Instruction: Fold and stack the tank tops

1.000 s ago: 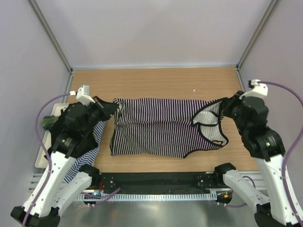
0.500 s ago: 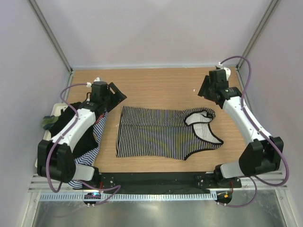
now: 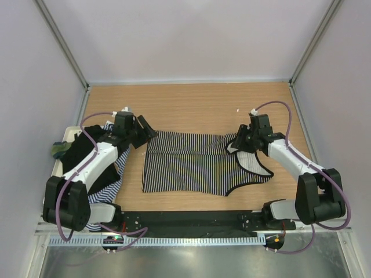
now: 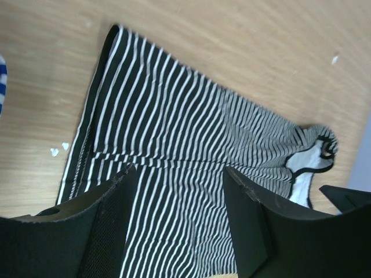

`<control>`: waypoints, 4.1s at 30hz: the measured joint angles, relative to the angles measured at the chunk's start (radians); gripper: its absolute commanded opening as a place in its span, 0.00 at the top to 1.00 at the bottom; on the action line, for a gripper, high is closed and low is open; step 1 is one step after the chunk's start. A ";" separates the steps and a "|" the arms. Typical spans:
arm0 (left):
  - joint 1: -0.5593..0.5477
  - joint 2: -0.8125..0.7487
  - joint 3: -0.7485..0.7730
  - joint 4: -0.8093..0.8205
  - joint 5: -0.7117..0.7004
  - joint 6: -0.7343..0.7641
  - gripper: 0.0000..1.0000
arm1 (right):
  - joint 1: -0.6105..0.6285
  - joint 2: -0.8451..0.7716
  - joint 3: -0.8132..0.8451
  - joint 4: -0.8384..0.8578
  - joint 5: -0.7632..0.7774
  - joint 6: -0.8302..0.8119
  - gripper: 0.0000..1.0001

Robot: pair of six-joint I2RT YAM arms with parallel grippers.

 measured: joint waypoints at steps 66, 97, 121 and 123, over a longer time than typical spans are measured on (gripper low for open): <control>-0.040 0.058 -0.121 0.164 0.018 0.159 0.42 | 0.026 0.200 -0.095 0.265 -0.174 0.064 0.99; -0.044 0.326 -0.006 0.029 -0.068 0.177 0.77 | 0.026 0.018 -0.313 0.554 -0.101 0.071 0.99; -0.044 0.258 0.097 -0.031 -0.109 0.161 1.00 | 0.026 0.045 -0.175 0.446 -0.049 0.075 0.99; -0.037 0.270 0.171 -0.057 -0.109 0.151 1.00 | 0.022 0.068 -0.091 0.423 -0.037 0.074 0.99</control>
